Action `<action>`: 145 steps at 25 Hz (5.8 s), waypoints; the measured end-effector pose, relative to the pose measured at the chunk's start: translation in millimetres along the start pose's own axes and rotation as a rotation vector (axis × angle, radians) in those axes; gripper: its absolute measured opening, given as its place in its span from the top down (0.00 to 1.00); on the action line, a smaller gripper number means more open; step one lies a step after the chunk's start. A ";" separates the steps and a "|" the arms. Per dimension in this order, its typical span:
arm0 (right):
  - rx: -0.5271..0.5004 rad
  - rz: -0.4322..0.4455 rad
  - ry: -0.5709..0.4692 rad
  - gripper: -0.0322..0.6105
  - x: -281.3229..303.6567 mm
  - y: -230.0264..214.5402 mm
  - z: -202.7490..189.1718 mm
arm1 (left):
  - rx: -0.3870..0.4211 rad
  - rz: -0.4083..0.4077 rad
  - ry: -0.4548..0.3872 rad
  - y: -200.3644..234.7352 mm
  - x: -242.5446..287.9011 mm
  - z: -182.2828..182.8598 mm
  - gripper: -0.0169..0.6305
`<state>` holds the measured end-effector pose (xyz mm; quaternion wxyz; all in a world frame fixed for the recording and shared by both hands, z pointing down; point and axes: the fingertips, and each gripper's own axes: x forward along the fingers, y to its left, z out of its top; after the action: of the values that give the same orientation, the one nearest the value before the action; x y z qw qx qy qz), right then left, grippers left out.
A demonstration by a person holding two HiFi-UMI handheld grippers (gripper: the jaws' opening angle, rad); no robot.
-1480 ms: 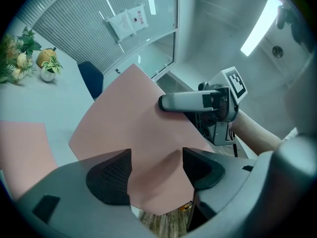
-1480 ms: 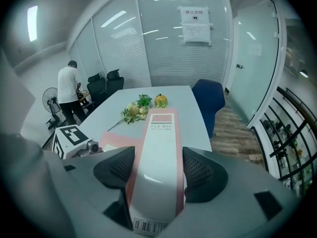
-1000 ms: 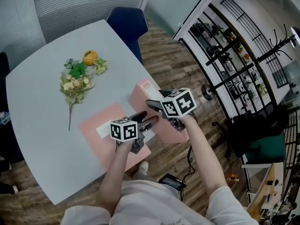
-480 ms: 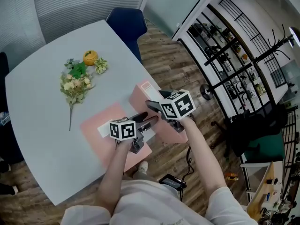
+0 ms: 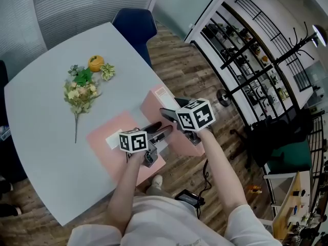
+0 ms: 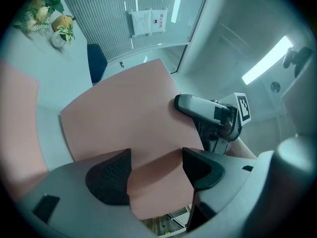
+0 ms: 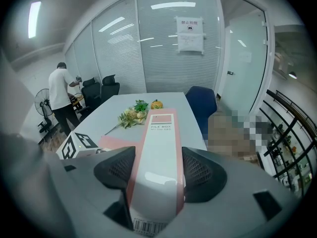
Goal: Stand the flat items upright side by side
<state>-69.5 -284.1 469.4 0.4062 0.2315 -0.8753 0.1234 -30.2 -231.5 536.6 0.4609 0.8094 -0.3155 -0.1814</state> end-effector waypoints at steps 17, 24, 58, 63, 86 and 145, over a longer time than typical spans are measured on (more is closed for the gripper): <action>0.056 -0.043 -0.181 0.47 -29.8 -5.3 16.0 | 0.004 -0.012 -0.061 -13.1 -1.7 9.8 0.48; 0.062 -0.051 -0.237 0.47 -39.3 -6.2 22.5 | 0.013 -0.012 -0.072 -15.9 -1.8 11.3 0.48; 0.049 -0.089 -0.394 0.47 -64.5 -8.8 36.1 | 0.005 0.000 -0.099 -20.2 0.0 13.7 0.49; 0.025 -0.096 -0.417 0.47 -66.7 -6.3 39.1 | -0.010 -0.002 -0.103 -19.8 -0.9 14.3 0.48; -0.044 -0.122 -0.629 0.47 -95.8 0.2 34.3 | -0.004 0.006 -0.127 -18.3 -1.4 14.7 0.49; 0.034 0.023 -0.623 0.47 -72.1 7.5 -78.0 | -0.074 0.086 -0.022 16.4 -7.9 -30.8 0.57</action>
<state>18.3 -224.1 463.7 0.1131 0.2552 -0.9580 0.0654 -23.6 -212.9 566.5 0.4942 0.7756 -0.3481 -0.1818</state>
